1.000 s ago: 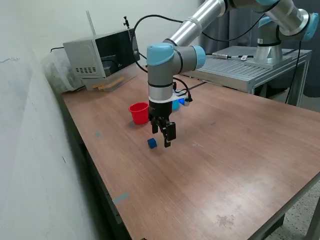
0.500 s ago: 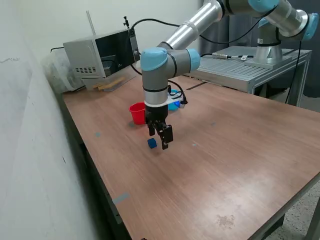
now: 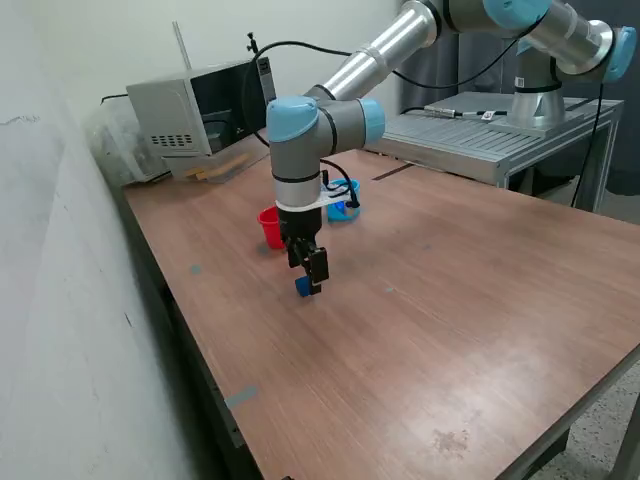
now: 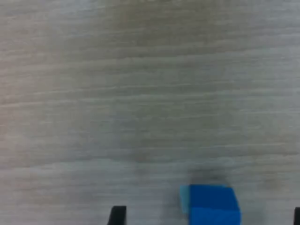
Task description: Place red objects in the red bin, and blue objects in the blue bin.
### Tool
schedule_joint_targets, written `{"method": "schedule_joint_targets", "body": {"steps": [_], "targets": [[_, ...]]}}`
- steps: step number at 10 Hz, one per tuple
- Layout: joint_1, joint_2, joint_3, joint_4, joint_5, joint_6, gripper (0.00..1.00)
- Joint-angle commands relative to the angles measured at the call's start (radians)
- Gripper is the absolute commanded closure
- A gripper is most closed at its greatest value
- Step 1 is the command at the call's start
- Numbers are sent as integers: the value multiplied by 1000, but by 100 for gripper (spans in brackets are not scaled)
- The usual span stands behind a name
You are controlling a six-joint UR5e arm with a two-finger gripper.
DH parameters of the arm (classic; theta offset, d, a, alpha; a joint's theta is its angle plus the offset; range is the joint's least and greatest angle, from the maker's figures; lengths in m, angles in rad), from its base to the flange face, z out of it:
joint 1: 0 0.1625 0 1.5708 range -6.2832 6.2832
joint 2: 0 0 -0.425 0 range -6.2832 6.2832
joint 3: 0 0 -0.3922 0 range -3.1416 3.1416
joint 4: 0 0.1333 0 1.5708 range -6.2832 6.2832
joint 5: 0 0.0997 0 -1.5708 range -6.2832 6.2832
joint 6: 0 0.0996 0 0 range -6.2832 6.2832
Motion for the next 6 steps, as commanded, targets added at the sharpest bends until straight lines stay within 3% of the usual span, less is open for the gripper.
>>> {"method": "schedule_joint_targets", "body": {"steps": [1,2,3,6], "targets": [[-14,1,0,-3,4,25,0],[-14,1,3,-7,4,27,0],[-14,1,8,-29,6,36,100],[-14,0,8,-49,6,39,100]]}}
